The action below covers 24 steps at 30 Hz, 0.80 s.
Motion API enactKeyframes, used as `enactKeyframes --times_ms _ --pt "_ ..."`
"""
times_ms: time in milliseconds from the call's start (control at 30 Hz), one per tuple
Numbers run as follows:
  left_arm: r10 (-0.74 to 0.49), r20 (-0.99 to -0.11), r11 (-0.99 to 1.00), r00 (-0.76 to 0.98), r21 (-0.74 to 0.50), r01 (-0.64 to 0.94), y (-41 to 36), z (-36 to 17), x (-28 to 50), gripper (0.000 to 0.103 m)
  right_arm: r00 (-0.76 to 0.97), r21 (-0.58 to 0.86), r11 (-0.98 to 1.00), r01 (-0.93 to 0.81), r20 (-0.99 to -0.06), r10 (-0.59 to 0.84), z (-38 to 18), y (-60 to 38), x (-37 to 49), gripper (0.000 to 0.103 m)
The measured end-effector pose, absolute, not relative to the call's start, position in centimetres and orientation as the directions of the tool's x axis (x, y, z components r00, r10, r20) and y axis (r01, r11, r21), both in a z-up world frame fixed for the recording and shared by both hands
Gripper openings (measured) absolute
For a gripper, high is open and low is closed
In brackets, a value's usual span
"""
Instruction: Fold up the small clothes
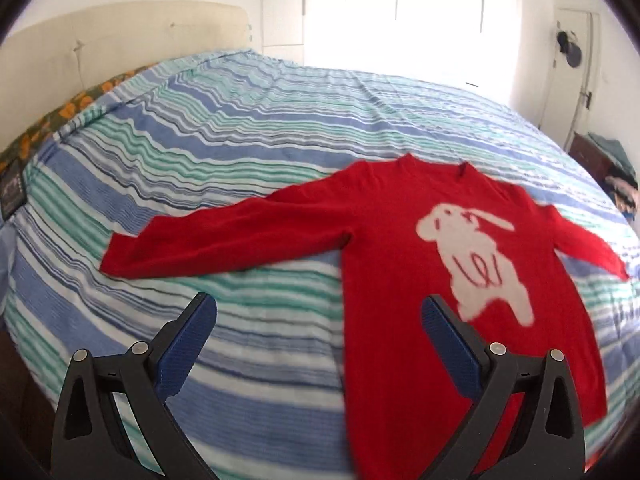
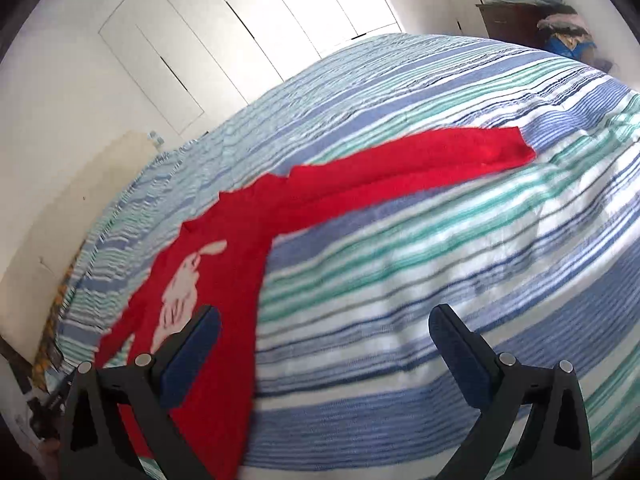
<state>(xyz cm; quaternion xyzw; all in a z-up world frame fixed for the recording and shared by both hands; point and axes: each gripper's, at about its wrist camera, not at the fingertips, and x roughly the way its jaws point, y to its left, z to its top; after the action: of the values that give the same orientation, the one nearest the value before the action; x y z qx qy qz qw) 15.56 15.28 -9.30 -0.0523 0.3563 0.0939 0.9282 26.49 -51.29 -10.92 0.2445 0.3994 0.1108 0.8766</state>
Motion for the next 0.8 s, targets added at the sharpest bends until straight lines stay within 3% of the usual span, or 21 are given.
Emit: enactKeyframes --times_ms 100,233,300,400,567,633,700,800 --pt "0.166 -0.698 0.959 0.697 -0.049 -0.278 17.1 -11.9 16.7 0.102 0.693 0.648 0.758 0.074 -0.580 0.429 -10.1 -55.5 30.0 0.102" --pt "0.163 -0.745 0.938 0.646 -0.086 -0.336 18.5 -14.6 15.9 0.102 0.653 0.807 0.522 0.276 -0.556 0.515 -14.7 -60.2 34.3 0.100" --pt "0.159 -0.737 0.942 0.657 -0.085 -0.324 18.4 -14.6 15.7 0.102 0.652 0.827 0.427 0.366 -0.555 0.516 -17.5 -61.7 35.1 0.087" --pt "0.191 -0.748 0.951 0.636 -0.020 -0.309 17.8 -15.3 15.8 0.102 0.706 0.840 0.317 0.440 -0.542 0.456 -20.4 -63.6 36.1 0.084" --pt "0.195 -0.784 0.949 0.589 0.000 -0.314 17.7 -17.0 16.8 0.102 0.737 0.788 0.378 0.486 -0.602 0.306 -20.3 -65.0 38.3 0.075" --pt "0.192 -0.804 0.945 0.564 -0.003 -0.326 17.8 -17.8 17.2 0.102 0.716 0.753 0.381 0.536 -0.645 0.267 -21.1 -65.0 38.7 0.059" --pt "0.189 -0.811 0.940 0.554 -0.013 -0.340 18.0 -18.2 17.3 0.102 0.667 0.692 0.417 0.589 -0.708 0.233 -21.6 -65.3 38.6 0.011" --pt "0.179 -0.806 0.936 0.564 -0.038 -0.351 18.3 -18.2 17.0 0.102 0.660 0.656 0.487 0.576 -0.725 0.195 -19.7 -65.0 38.7 0.006"
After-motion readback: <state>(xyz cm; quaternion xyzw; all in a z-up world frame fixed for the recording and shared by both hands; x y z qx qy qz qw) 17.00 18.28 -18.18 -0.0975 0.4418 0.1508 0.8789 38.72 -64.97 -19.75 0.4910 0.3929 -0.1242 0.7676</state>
